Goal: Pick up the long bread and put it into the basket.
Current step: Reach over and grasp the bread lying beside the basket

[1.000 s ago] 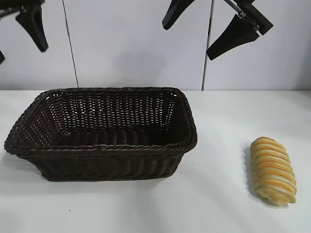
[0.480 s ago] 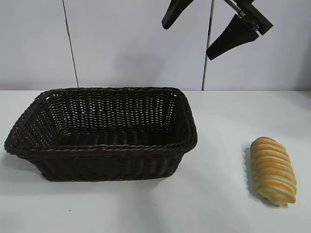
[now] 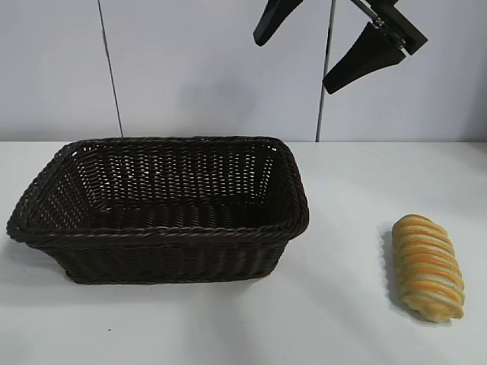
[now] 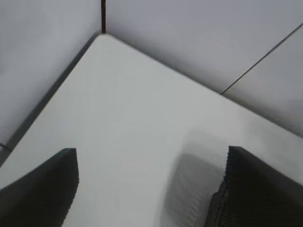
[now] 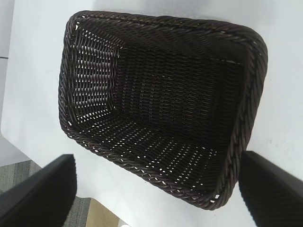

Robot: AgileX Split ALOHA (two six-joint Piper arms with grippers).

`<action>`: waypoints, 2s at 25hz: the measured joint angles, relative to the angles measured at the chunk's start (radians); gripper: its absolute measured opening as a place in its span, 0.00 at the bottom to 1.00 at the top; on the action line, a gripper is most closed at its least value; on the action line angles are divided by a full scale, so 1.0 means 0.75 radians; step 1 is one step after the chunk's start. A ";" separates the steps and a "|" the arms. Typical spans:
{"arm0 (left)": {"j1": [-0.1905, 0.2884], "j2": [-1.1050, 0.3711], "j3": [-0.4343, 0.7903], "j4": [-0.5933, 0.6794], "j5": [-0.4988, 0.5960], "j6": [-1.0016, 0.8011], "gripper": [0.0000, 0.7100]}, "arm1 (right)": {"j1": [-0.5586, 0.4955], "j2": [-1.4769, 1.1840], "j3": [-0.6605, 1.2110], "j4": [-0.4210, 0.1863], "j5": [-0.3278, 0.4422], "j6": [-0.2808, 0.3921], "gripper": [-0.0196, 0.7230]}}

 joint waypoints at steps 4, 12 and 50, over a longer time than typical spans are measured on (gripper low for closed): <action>0.000 -0.328 0.222 -0.003 0.009 0.009 0.86 | 0.000 0.000 0.000 0.000 0.000 0.000 0.89; 0.000 -0.935 0.910 0.084 0.024 0.009 0.85 | 0.000 0.000 0.000 0.000 0.000 0.000 0.89; 0.000 -1.121 1.607 0.190 0.019 -0.101 0.85 | 0.000 -0.048 -0.568 -0.516 0.230 0.200 0.89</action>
